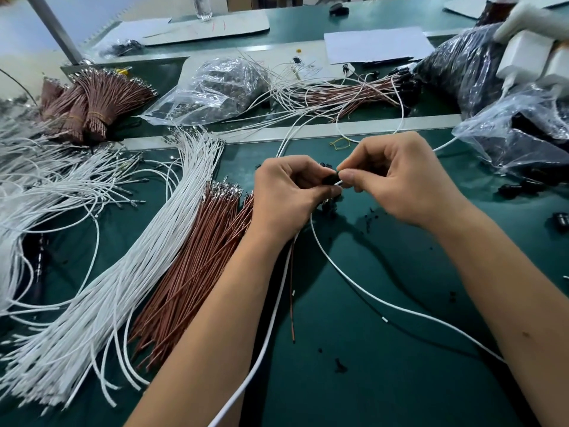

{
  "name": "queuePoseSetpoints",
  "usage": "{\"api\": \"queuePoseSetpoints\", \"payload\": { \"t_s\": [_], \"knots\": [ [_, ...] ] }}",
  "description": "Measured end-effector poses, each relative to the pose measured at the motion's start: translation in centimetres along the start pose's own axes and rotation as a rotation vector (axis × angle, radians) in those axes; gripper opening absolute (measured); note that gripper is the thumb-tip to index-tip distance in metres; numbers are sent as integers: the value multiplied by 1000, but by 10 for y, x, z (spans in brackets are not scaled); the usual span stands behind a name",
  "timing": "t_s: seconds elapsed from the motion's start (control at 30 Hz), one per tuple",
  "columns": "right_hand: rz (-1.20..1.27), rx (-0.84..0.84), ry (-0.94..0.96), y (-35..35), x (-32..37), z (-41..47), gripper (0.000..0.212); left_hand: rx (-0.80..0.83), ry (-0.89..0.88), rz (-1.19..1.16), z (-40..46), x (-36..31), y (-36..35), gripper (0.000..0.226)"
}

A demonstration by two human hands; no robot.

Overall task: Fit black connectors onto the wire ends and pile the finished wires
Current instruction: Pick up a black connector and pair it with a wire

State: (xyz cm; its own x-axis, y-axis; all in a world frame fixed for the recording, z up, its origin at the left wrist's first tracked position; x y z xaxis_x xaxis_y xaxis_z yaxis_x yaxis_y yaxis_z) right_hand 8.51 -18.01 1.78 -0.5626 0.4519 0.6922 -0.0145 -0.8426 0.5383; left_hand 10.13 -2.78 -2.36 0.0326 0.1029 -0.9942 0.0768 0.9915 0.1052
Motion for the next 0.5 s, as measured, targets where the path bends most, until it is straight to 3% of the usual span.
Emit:
{"api": "queuePoseSetpoints", "payload": {
  "t_s": [0.5],
  "knots": [
    [188,9,-11,-6,-11,-9,15,81,-17,-15,0,4,-8,25]
  ]
}}
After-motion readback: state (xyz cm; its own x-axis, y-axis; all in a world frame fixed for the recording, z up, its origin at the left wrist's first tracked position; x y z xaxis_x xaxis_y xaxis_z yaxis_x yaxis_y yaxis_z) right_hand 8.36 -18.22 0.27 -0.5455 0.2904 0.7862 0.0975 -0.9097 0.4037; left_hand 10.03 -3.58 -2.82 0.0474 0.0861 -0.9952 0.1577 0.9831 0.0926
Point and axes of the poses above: each hand's wrist, its own z-axis towards the middle knuckle, its own y-axis out of the back of the hand, x = y × z, the point moved 10 cm from there along z, towards the middle knuckle, and after that the axes turned 12 degrees about y, right-handed, at the moved point
